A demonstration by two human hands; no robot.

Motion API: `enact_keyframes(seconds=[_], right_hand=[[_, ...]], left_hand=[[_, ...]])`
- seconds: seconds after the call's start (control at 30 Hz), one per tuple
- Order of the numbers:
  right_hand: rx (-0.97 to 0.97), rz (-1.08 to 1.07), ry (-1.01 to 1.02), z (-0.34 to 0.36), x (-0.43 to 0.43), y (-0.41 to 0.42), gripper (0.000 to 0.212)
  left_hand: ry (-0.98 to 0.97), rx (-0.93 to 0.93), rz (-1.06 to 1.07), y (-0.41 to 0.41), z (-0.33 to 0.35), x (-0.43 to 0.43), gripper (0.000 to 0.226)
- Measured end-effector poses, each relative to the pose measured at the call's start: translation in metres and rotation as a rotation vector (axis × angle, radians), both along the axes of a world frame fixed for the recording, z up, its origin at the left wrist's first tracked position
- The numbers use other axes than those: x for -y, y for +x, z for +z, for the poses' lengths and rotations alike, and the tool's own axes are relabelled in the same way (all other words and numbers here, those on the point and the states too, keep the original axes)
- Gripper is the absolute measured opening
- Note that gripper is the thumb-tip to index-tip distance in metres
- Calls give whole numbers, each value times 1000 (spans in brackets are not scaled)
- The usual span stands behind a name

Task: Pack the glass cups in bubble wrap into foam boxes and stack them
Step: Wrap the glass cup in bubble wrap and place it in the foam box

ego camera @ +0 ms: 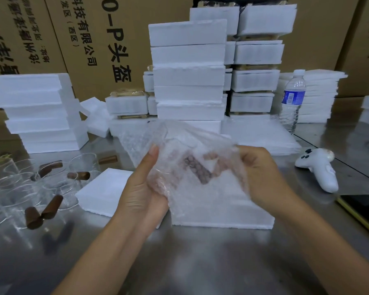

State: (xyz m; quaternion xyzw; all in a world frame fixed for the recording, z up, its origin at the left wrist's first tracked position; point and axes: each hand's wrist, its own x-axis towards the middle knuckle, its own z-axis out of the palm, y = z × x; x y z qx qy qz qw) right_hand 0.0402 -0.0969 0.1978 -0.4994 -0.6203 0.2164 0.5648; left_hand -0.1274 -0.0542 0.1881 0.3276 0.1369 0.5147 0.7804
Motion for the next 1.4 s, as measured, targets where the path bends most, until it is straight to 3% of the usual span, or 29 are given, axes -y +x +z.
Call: enact_keyframes(seconds=[0.07, 0.13, 0.17, 0.23, 0.33, 0.37, 0.47, 0.63, 0.8, 0.9, 1.03, 1.23, 1.4], right_hand=[[-205, -82, 157, 3, 1, 2, 46], [-274, -122, 210, 5, 1, 3, 54], [-283, -60, 172, 5, 1, 3, 61], [-207, 105, 36, 0, 0, 5, 71], [50, 277, -108, -8, 0, 6, 67], [84, 280, -118, -9, 0, 4, 58], [-77, 211, 6, -7, -2, 4, 15], [-271, 119, 121, 1, 0, 9, 10], [-437, 19, 199, 8, 2, 12, 11], [-556, -23, 192, 10, 3, 18, 21], [-662, -31, 194, 13, 4, 19, 7], [-868, -25, 190, 18, 6, 19, 10], [-805, -15, 155, 17, 7, 18, 13]], left_hand=[[-47, 87, -29, -2, 2, -3, 41], [-83, 153, -24, -7, 3, -6, 68], [-106, 174, -12, -8, 2, -8, 76], [-137, 179, 1, -9, -1, -12, 70], [-168, 162, -11, -9, -3, -13, 68], [-175, 161, -18, -8, -4, -14, 69], [-166, 151, -28, -9, -6, -15, 68], [-173, 83, -51, 1, -7, -9, 72], [-158, 38, -27, 13, -9, 1, 47], [-141, 39, -69, 16, -10, 4, 61], [-4, -4, -125, 16, -12, 3, 46], [418, -481, 19, 12, -15, 4, 109], [728, -644, 64, 10, -15, 10, 90]])
